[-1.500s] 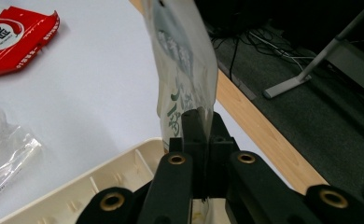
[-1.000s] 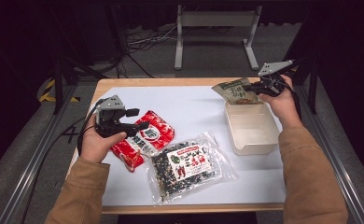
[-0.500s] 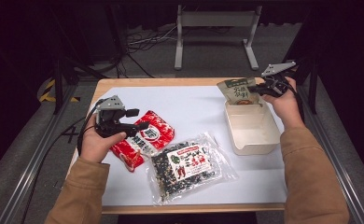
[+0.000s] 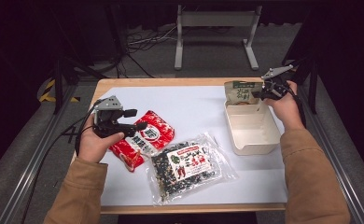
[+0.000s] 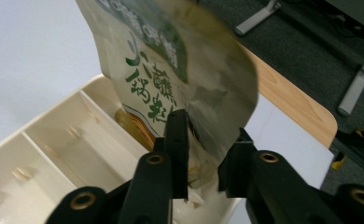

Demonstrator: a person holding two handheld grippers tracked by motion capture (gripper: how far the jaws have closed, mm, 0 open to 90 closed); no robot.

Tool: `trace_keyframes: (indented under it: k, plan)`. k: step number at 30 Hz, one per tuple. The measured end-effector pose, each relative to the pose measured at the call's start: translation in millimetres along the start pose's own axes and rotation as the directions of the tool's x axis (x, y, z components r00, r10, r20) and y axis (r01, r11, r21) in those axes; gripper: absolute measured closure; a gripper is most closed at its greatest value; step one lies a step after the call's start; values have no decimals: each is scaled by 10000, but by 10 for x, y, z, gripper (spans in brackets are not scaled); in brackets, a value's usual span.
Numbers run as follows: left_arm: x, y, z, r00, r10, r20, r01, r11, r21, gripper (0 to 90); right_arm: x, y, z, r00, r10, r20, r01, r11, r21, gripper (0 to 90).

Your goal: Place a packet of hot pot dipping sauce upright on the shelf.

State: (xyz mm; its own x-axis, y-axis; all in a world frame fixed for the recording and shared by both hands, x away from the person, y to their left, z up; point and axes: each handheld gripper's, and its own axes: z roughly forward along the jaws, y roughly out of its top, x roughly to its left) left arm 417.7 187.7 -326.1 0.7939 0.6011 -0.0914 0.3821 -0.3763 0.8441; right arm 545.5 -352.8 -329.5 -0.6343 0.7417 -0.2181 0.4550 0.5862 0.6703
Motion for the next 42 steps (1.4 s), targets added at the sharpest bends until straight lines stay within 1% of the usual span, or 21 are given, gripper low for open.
trace_keyframes:
  k: [2,5,7,8,10,11,12,13,15,16,20,21,23,25,28,30,33,36,37,40,42]
  plan:
    - [8,-11,-1,10000,-59,-20,59,10000,58,332,3,5,-31,9999,145,58,-144,9997,-191,644]
    - [15,-26,-2,10000,0,-57,1,9998,192,327,21,14,-79,9991,377,171,-368,9983,-458,517]
    - [22,-40,-10,9999,13,-156,-9,9998,223,327,38,15,-105,9988,426,253,-414,9980,-484,477]
    - [22,-40,-10,9999,13,-156,-9,9998,223,327,38,15,-105,9988,426,253,-414,9980,-484,477]
    - [34,-61,-25,9995,92,-311,-84,9996,270,327,48,3,-130,9978,437,497,-426,9988,-243,455]
    - [40,-75,-33,9994,90,-347,-79,9995,309,327,46,-11,-145,9977,462,498,-451,9987,-236,444]
    - [54,-89,-44,9990,168,-410,-154,9992,358,326,42,-21,-157,9973,538,504,-522,9981,-326,438]
    - [59,-109,-53,9990,84,-440,-66,9991,410,326,39,-30,-174,9966,623,536,-602,9974,-391,434]
    - [92,-154,-80,9982,28,-595,4,9986,524,324,41,-43,-215,9951,724,666,-694,9966,-455,423]
    - [92,-154,-80,9982,28,-595,4,9986,524,323,46,-45,-232,9944,770,719,-738,9962,-467,417]
    - [169,-222,-128,9970,-192,-747,241,9976,651,317,70,-49,-298,9920,915,873,-876,9950,-471,406]
    - [182,-231,-134,9969,-118,-780,173,9973,707,310,79,-49,-325,9916,910,917,-864,9949,-528,401]
    - [193,-245,-145,9957,-176,-904,248,9966,788,304,99,-49,-357,9906,983,953,-930,9939,-585,394]
    - [203,-254,-158,9950,-378,-923,466,9944,951,304,127,-52,-396,9888,1139,960,-1075,9918,-694,387]
    - [233,-275,-161,9929,-418,-1112,544,9921,1130,301,178,-56,-449,9888,1217,860,-1149,9902,-797,387]
    - [250,-285,-156,9924,-449,-1147,590,9907,1224,293,197,-55,-465,9888,1235,843,-1167,9898,-819,387]
    - [302,-313,-149,9901,-535,-1297,716,9877,1393,285,261,-47,-526,9903,1224,655,-1162,9890,-911,396]
    - [338,-331,-143,9893,-552,-1349,751,9863,1472,280,345,-36,-604,9914,1245,398,-1195,9867,-1098,401]
    - [338,-331,-143,9893,-552,-1349,751,9863,1472,280,345,-36,-604,9914,1245,398,-1195,9867,-1098,401]
    - [371,-352,-133,9880,-709,-1373,924,9832,1573,281,409,-40,-668,9921,1233,208,-1199,9853,-1214,405]
    - [383,-357,-130,9882,-694,-1363,913,9826,1615,281,434,-42,-687,9921,1250,140,-1222,9842,-1283,407]
